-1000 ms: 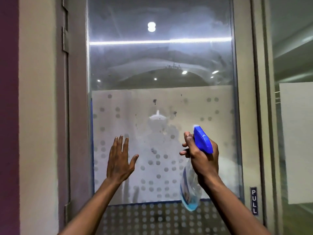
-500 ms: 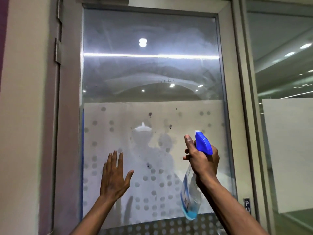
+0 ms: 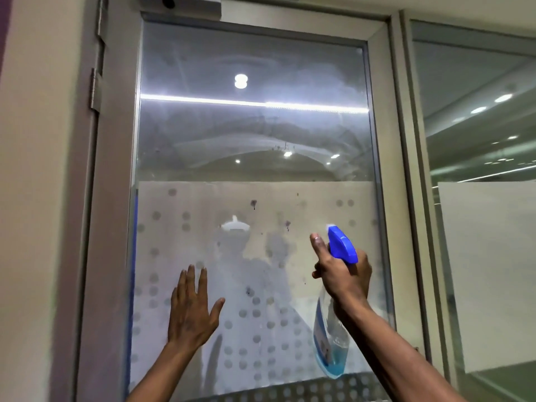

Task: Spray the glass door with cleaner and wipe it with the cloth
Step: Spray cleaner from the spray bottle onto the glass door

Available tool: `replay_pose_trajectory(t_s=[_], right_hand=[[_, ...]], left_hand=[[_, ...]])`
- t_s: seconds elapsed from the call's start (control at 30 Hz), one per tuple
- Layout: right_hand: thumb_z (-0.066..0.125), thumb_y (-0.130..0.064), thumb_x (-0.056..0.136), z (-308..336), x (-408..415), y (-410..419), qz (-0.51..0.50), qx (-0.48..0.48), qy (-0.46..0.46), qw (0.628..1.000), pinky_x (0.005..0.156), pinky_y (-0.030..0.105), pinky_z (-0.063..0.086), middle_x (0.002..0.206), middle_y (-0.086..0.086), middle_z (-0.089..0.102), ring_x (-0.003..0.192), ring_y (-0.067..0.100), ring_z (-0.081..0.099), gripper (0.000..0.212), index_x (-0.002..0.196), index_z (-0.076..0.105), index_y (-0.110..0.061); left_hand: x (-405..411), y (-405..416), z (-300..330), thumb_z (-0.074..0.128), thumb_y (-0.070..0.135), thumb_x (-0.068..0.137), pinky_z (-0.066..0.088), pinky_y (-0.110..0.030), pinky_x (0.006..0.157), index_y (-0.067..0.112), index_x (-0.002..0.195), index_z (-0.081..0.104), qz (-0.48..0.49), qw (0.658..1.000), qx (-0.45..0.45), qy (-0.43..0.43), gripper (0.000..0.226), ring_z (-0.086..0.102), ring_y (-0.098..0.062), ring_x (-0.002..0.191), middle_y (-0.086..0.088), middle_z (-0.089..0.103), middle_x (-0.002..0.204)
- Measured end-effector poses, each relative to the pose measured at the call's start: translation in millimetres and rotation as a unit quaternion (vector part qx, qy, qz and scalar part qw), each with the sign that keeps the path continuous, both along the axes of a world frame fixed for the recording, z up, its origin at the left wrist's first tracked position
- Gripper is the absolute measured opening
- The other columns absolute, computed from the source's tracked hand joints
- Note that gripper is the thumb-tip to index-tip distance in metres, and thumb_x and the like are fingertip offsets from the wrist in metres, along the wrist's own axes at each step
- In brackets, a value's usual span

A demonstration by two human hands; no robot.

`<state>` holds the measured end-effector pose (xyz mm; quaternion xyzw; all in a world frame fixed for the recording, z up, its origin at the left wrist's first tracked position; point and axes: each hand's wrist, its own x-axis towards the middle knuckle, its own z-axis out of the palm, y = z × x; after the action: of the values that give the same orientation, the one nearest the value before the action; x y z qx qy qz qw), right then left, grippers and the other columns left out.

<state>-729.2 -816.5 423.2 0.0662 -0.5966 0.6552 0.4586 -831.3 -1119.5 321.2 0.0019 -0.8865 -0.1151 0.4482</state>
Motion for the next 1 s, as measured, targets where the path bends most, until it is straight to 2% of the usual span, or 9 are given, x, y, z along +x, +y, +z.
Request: replay_pose_trajectory(t_s=[0.07, 0.13, 0.2, 0.3, 0.43, 0.6, 0.8, 0.93, 1.0], right_hand=[[0.079, -0.058, 0.076, -15, 5, -15, 0.044, 0.046, -0.008, 0.998, 0.051, 0.026, 0.053, 0.059, 0.02, 0.061, 0.043, 0.019, 0.067, 0.06, 0.069, 0.057, -0.003], [0.079, -0.055, 0.074, -27, 10, -35, 0.102, 0.089, -0.012, 0.991, 0.056, 0.037, 0.062, 0.064, 0.021, 0.062, 0.046, 0.019, 0.068, 0.057, 0.069, 0.057, -0.003], [0.079, -0.053, 0.075, -35, 12, -53, 0.129, 0.117, -0.019, 0.985, 0.062, 0.048, 0.064, 0.065, 0.017, 0.065, 0.05, 0.017, 0.07, 0.053, 0.069, 0.059, -0.005], [0.079, -0.053, 0.078, -40, 15, -74, 0.12, 0.133, -0.022, 0.984, 0.063, 0.047, 0.061, 0.06, 0.018, 0.061, 0.047, 0.017, 0.07, 0.055, 0.068, 0.055, -0.004], [0.079, -0.053, 0.081, -52, 18, -86, 0.103, 0.149, -0.022, 0.983, 0.066, 0.045, 0.058, 0.052, 0.011, 0.058, 0.046, 0.017, 0.07, 0.057, 0.065, 0.052, -0.005], [0.079, -0.052, 0.076, -75, 15, -73, 0.106, 0.098, -0.037, 0.989, 0.067, 0.053, 0.062, 0.048, -0.007, 0.056, 0.044, 0.012, 0.064, 0.043, 0.064, 0.057, -0.017], [0.08, -0.061, 0.078, -77, 5, -25, -0.038, -0.007, -0.046, 0.998, 0.072, 0.052, 0.06, 0.051, 0.006, 0.061, 0.057, 0.038, 0.069, 0.057, 0.063, 0.056, -0.012], [0.082, -0.058, 0.078, -64, 6, 0, -0.067, -0.037, -0.027, 0.997, 0.072, 0.05, 0.061, 0.05, -0.011, 0.062, 0.054, 0.028, 0.07, 0.044, 0.067, 0.059, -0.021], [0.083, -0.059, 0.076, -58, 6, 12, -0.068, -0.063, -0.028, 0.995, 0.071, 0.05, 0.063, 0.05, -0.009, 0.061, 0.047, 0.021, 0.069, 0.049, 0.07, 0.059, -0.017]], left_hand=[[1, -1, -1, 0.02, 0.074, 0.088, 0.019, -0.052, 0.13, 0.018, 0.167, 0.011, -0.006, 1.0, 0.001, 0.0, 0.097, 0.003, -0.033, 0.164, -0.012, 0.004, 0.176], [1, -2, -1, 0.029, 0.071, 0.092, 0.019, -0.052, 0.13, 0.018, 0.167, 0.012, -0.007, 1.0, 0.002, 0.001, 0.094, 0.004, -0.033, 0.164, -0.012, 0.005, 0.176], [2, -3, -1, 0.041, 0.065, 0.094, 0.021, -0.052, 0.13, 0.019, 0.167, 0.012, -0.006, 1.0, 0.002, 0.002, 0.091, 0.006, -0.033, 0.164, -0.012, 0.007, 0.176], [5, -8, -1, 0.054, 0.06, 0.097, 0.021, -0.052, 0.13, 0.022, 0.167, 0.011, -0.003, 1.0, 0.008, 0.0, 0.091, 0.006, -0.032, 0.164, -0.01, 0.008, 0.176], [11, -14, -5, 0.055, 0.059, 0.097, 0.019, -0.05, 0.13, 0.023, 0.167, 0.013, -0.001, 1.0, 0.02, -0.004, 0.09, 0.006, -0.031, 0.164, -0.008, 0.007, 0.177], [17, -18, -11, 0.043, 0.064, 0.092, 0.019, -0.049, 0.13, 0.022, 0.167, 0.015, -0.002, 1.0, 0.017, -0.002, 0.09, 0.008, -0.031, 0.164, -0.008, 0.01, 0.176], [18, -11, -13, 0.039, 0.064, 0.093, 0.02, -0.05, 0.13, 0.019, 0.167, 0.015, -0.011, 1.0, 0.003, 0.0, 0.09, 0.008, -0.032, 0.164, -0.01, 0.011, 0.176], [17, -1, -11, 0.035, 0.065, 0.093, 0.018, -0.05, 0.13, 0.019, 0.167, 0.011, -0.016, 1.0, 0.0, -0.012, 0.09, 0.004, -0.031, 0.164, -0.01, 0.007, 0.176], [16, 5, -12, 0.034, 0.066, 0.093, 0.017, -0.05, 0.13, 0.019, 0.167, 0.011, -0.02, 1.0, -0.002, -0.015, 0.09, 0.004, -0.031, 0.164, -0.01, 0.007, 0.176]])
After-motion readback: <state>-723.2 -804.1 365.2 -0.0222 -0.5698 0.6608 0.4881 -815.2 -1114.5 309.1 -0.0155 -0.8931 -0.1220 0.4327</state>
